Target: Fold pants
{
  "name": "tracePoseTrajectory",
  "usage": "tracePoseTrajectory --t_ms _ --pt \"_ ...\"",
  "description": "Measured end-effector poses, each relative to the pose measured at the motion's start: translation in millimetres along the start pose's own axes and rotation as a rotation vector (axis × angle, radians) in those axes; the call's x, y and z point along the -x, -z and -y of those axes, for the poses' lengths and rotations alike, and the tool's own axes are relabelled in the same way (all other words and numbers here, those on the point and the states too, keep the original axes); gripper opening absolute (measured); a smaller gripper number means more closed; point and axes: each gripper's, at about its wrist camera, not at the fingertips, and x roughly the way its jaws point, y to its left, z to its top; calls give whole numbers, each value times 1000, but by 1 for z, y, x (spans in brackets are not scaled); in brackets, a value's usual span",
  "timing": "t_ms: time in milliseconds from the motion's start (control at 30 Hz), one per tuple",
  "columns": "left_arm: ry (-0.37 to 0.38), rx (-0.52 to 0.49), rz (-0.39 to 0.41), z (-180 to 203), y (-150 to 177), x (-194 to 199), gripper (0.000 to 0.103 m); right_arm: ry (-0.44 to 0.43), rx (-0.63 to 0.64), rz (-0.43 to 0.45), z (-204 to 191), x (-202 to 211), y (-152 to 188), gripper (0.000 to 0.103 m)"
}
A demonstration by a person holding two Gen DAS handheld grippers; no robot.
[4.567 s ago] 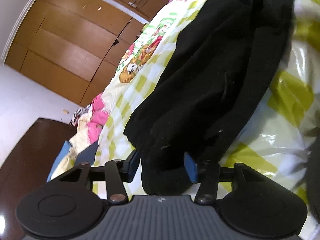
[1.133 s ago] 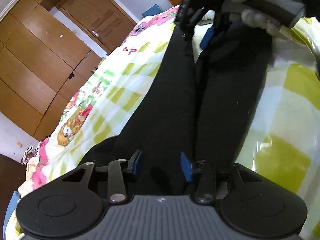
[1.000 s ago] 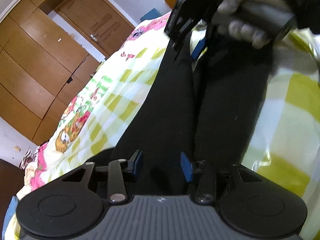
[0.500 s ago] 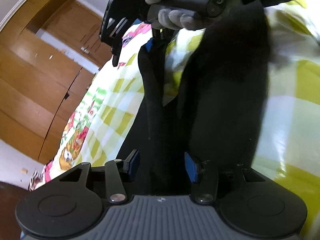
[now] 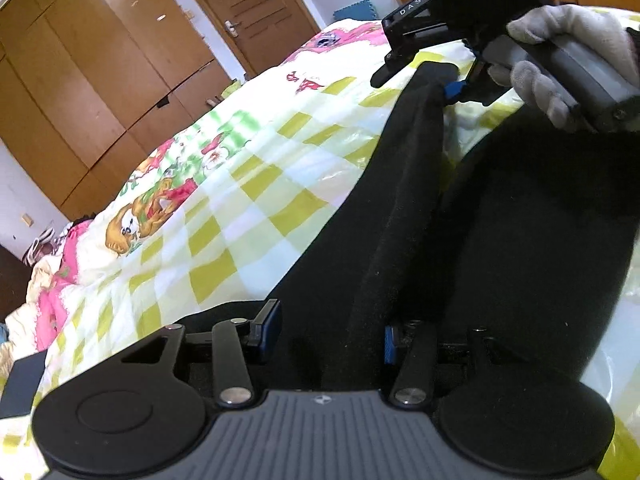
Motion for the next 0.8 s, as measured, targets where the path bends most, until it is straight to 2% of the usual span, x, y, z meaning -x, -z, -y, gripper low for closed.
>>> tracePoseTrajectory --t_ms 100,133,167,200,233,400,533,700,800 --pt "6 -9 -5 7 -1 -1 63 3 -47 12 13 -9 -6 65" --pt "1 -14 -5 10 -1 0 63 2 -66 19 15 -12 -8 55" --pt "-2 -19 -4 11 -1 -1 63 3 -80 31 16 -12 -11 30" --pt "-2 -23 -5 12 -2 -1 63 6 -90 39 16 -13 -14 16" --pt "-2 -22 -6 12 -3 -3 63 4 -110 49 15 -12 -18 8" --pt "1 -16 -8 8 -5 -5 63 -41 -44 106 -11 5 -28 6" --pt "-9 -34 4 12 -5 1 63 -62 94 177 -51 35 -28 6" --pt "-25 -63 34 14 -7 18 63 -90 247 282 -91 102 -12 6" --pt "-38 -91 69 18 -9 32 63 -71 339 372 -101 155 14 6"
